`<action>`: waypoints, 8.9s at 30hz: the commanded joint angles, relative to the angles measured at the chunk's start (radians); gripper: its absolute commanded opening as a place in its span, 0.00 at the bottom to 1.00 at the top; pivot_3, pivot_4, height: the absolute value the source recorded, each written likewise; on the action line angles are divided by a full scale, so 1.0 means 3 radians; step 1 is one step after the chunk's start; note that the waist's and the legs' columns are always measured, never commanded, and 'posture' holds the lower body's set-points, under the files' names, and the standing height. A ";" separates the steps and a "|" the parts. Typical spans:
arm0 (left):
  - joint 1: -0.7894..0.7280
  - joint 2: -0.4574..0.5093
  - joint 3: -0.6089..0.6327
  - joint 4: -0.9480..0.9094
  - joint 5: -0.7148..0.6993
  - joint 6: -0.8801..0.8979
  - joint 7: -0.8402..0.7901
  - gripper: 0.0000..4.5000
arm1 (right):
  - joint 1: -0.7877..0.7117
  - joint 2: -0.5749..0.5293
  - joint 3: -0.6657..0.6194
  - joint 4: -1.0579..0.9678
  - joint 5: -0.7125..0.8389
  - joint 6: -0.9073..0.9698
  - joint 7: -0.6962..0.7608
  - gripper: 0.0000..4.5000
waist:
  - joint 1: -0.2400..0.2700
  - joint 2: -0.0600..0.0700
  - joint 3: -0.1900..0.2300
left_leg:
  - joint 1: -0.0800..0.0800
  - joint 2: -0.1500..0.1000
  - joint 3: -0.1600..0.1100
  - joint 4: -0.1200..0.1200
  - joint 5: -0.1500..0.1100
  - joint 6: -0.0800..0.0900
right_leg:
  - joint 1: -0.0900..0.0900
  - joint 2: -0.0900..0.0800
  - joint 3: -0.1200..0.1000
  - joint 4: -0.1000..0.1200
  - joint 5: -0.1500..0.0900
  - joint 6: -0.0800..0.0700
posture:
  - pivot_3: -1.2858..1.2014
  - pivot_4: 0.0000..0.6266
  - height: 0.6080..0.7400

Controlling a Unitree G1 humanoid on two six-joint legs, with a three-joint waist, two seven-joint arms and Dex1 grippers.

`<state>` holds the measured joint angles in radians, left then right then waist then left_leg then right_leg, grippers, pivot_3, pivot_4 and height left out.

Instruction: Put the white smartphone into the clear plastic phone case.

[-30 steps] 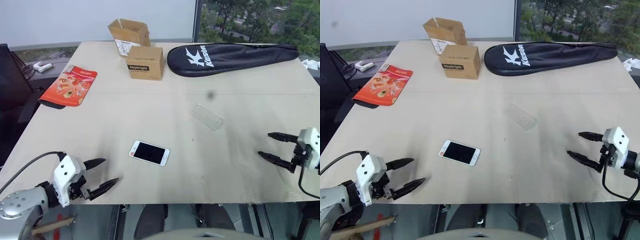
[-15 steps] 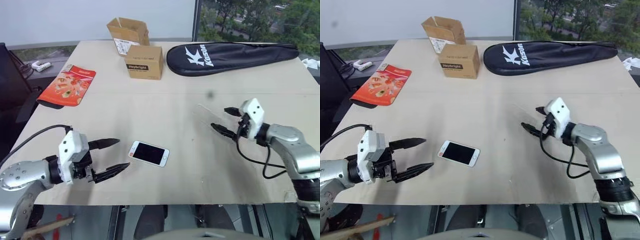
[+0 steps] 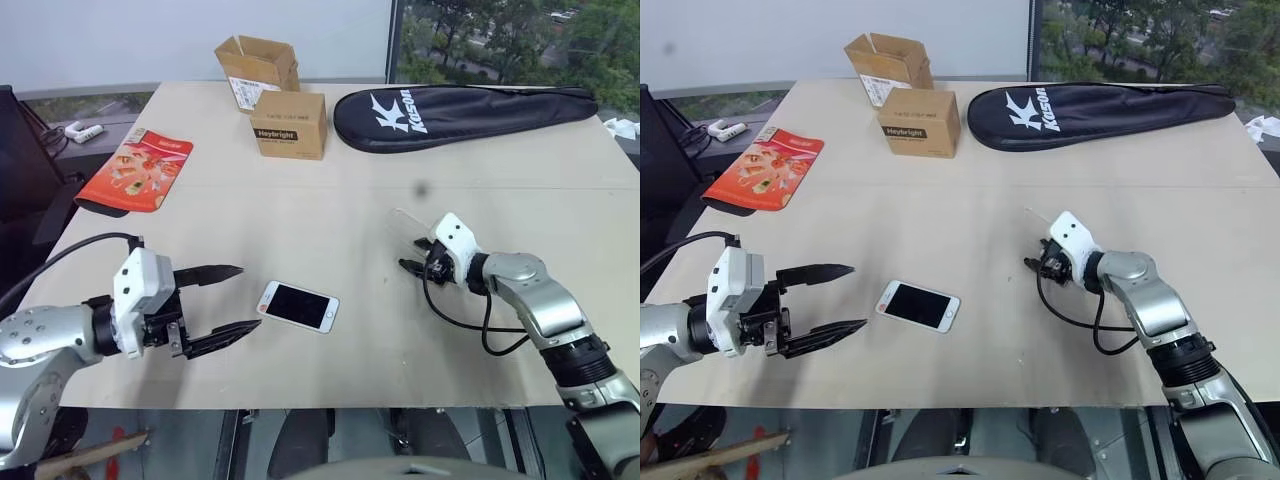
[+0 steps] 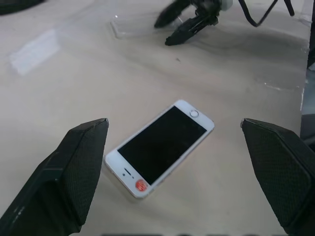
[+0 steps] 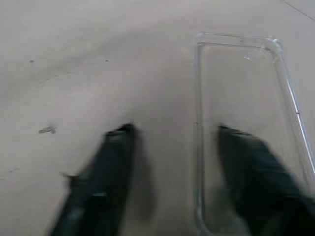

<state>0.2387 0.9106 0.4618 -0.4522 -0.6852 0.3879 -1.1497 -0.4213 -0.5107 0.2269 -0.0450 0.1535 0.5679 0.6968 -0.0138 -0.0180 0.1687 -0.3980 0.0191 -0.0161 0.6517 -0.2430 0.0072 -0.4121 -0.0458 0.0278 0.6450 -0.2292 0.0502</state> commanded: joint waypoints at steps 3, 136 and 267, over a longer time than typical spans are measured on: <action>-0.0083 -0.0054 0.0091 -0.0014 -0.0108 -0.0022 0.0009 1.00 | 0.0010 -0.0060 -0.0028 0.0017 -0.0084 0.0194 -0.0034 0.01 | 0.0000 -0.0007 -0.0004 | 0.0000 0.0000 -0.0001 0.0000 0.0000 0.0000 | 0.0000 0.0000 -0.0001 0.0000 0.0000 0.0000 | 0.52 0.24 1.00; -0.2662 -0.0797 -0.2236 0.2082 0.1133 -0.1297 -0.1128 0.63 | 0.1170 -0.0877 -0.0935 -0.2045 0.1674 -0.0097 0.0703 1.00 | 0.0003 -0.0013 -0.0002 | -0.0008 0.0006 -0.0014 0.0012 -0.0001 0.0001 | 0.0001 0.0014 -0.0003 0.0007 0.0008 0.0014 | 0.52 0.24 1.00; -0.1590 -0.0231 -0.1732 0.0118 0.0533 -0.0118 -0.0594 0.98 | 0.0114 -0.1725 0.0330 0.1247 0.1088 -0.3141 0.3059 0.67 | 0.0007 -0.0005 0.0004 | 0.0001 0.0008 -0.0013 0.0011 0.0000 0.0001 | 0.0006 0.0017 -0.0001 0.0008 0.0008 0.0012 | 0.52 0.24 1.00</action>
<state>-0.2202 0.8404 -0.0534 -0.3914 -0.5310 0.3726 -1.3283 -0.3780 -1.0085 0.3136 0.3293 0.4871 -0.3476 1.5178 -0.0118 -0.0194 0.1699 -0.3977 0.0216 -0.0201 0.6550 -0.2431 0.0075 -0.4102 -0.0407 0.0275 0.6472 -0.2269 0.0537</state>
